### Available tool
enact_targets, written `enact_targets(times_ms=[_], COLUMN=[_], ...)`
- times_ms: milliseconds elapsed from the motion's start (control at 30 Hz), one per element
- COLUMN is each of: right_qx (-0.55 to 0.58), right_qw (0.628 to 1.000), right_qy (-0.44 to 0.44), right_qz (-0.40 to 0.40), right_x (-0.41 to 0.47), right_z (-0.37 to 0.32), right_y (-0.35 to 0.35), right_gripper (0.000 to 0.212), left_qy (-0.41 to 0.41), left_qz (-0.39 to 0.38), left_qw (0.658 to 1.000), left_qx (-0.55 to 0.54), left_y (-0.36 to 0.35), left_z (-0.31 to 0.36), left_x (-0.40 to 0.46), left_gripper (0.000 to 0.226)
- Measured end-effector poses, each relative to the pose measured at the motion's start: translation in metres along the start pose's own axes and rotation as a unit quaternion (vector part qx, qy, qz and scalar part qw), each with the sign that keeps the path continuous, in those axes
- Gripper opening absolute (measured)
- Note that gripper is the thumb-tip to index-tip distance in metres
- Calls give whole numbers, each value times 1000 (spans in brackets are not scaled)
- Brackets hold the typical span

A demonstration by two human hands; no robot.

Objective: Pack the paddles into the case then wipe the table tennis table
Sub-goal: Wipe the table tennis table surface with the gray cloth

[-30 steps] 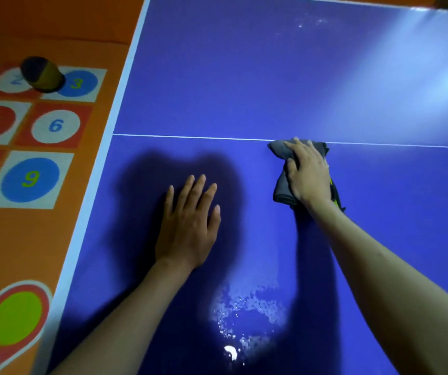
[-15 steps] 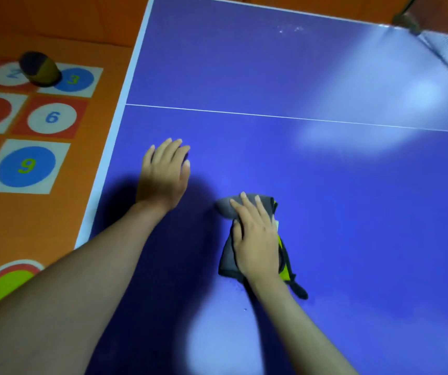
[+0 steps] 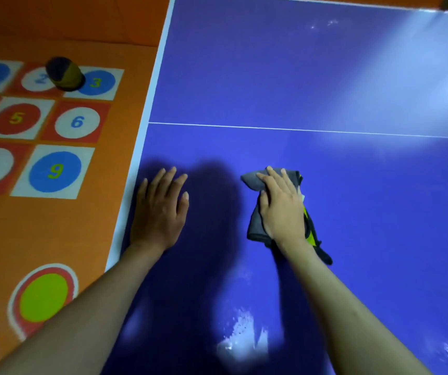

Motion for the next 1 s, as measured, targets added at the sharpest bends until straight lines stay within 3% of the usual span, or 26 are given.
enact_targets(times_ms=[267, 433, 633, 867, 1000], right_qx=[14, 22, 25, 15, 8], right_qw=[1000, 999, 1000, 999, 998], right_qy=[-18, -23, -8, 27, 54], right_qz=[2, -19, -17, -22, -28], right_x=[126, 148, 93, -22, -102], right_z=[12, 12, -13, -57, -85], right_y=[10, 13, 0, -29, -39], right_gripper=[41, 43, 43, 41, 45], left_qy=[0, -3, -17, -50, 8], left_qz=[-2, -1, 13, 110, 137], left_qw=[1000, 1000, 999, 984, 984], left_qx=[2, -4, -25, -132, -113], left_y=[-2, -1, 2, 25, 44], left_z=[-4, -4, -2, -9, -29], left_x=[4, 5, 4, -2, -31], left_gripper=[52, 55, 57, 48, 41])
Point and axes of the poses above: each hand's wrist, its own x-axis towards the middle knuckle, its own y-axis out of the back of the hand, z = x × y, the point moved 9 cm from there along x, towards the middle knuckle, and after that the axes turned 12 degrees about -z, right-handed, at the moved point
